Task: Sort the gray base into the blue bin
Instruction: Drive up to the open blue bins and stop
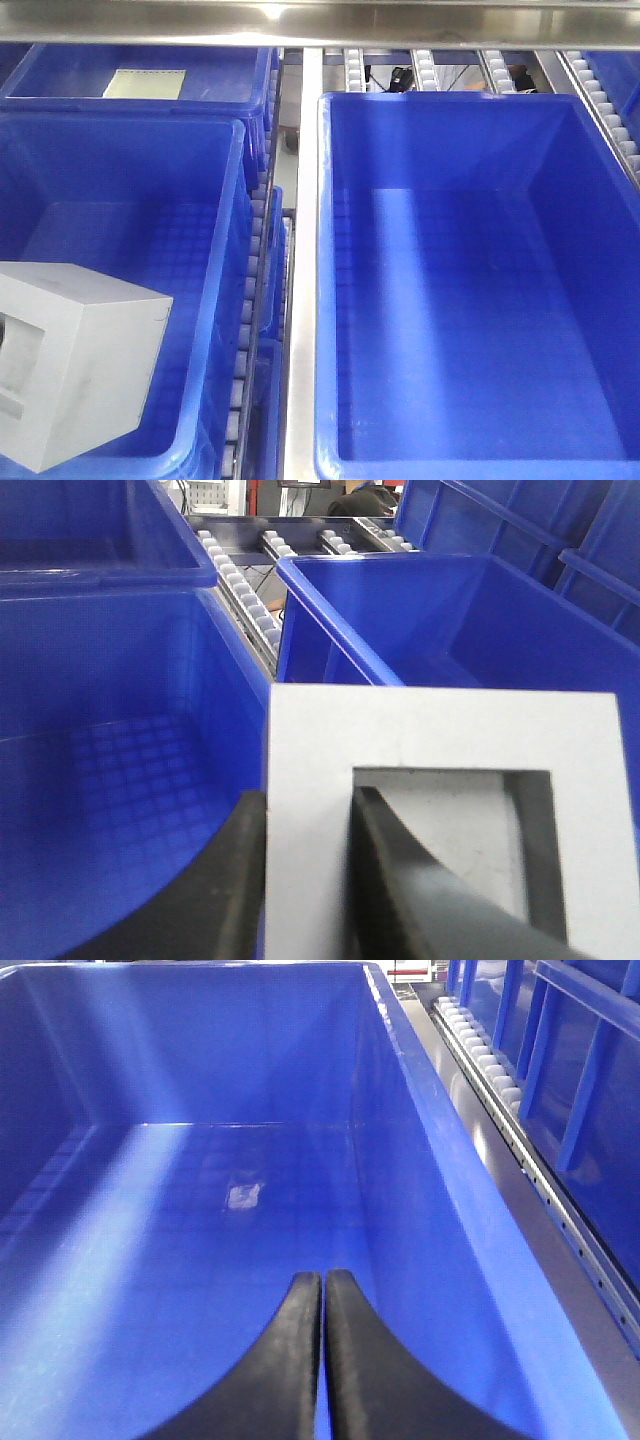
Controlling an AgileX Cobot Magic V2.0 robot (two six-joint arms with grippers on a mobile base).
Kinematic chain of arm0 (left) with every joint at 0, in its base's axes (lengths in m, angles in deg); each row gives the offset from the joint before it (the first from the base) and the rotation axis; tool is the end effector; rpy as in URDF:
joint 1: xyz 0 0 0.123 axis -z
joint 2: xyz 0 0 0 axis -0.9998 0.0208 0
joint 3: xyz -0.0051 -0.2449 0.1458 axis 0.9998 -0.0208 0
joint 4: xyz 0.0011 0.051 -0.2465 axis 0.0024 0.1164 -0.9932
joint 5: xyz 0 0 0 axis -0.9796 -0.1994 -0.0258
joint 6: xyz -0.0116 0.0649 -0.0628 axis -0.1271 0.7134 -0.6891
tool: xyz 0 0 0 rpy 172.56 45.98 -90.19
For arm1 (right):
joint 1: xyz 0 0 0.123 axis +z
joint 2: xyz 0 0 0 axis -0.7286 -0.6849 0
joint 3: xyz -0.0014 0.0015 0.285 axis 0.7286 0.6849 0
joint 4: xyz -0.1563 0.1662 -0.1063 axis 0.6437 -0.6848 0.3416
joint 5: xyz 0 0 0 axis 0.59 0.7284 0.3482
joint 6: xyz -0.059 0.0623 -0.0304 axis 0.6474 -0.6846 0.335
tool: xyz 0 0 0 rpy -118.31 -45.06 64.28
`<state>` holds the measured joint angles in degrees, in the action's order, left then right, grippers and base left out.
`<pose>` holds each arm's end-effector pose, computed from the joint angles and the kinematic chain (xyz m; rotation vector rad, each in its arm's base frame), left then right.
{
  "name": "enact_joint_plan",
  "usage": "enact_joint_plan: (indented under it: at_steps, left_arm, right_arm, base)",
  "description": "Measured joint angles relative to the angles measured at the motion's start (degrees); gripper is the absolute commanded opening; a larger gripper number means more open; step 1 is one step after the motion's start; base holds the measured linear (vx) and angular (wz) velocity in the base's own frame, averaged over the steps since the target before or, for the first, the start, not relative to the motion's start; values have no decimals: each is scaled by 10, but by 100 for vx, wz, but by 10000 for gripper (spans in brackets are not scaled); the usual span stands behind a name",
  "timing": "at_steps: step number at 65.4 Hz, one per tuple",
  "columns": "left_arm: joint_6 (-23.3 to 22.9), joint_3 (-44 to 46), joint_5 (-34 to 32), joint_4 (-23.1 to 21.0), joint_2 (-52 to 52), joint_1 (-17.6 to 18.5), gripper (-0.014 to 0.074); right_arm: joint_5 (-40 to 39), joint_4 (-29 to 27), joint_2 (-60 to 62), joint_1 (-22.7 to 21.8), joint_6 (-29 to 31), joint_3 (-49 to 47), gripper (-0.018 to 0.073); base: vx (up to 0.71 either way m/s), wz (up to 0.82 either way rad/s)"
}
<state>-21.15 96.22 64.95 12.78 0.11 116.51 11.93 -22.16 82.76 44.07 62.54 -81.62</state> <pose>0.0743 -0.0390 0.3268 0.2478 1.7949 -0.4958 0.0554 -0.0025 0.1850 0.0520 1.7098 -0.0228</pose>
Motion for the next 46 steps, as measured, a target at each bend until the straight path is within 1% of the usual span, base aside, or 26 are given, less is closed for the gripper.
enact_joint_plan:
  at_steps: [46]
  left_arm:
    - [0,0,0,0,0,0,2]
  right_arm:
    - [-1,0,0,0,0,0,-5]
  base:
    - [1,-1]
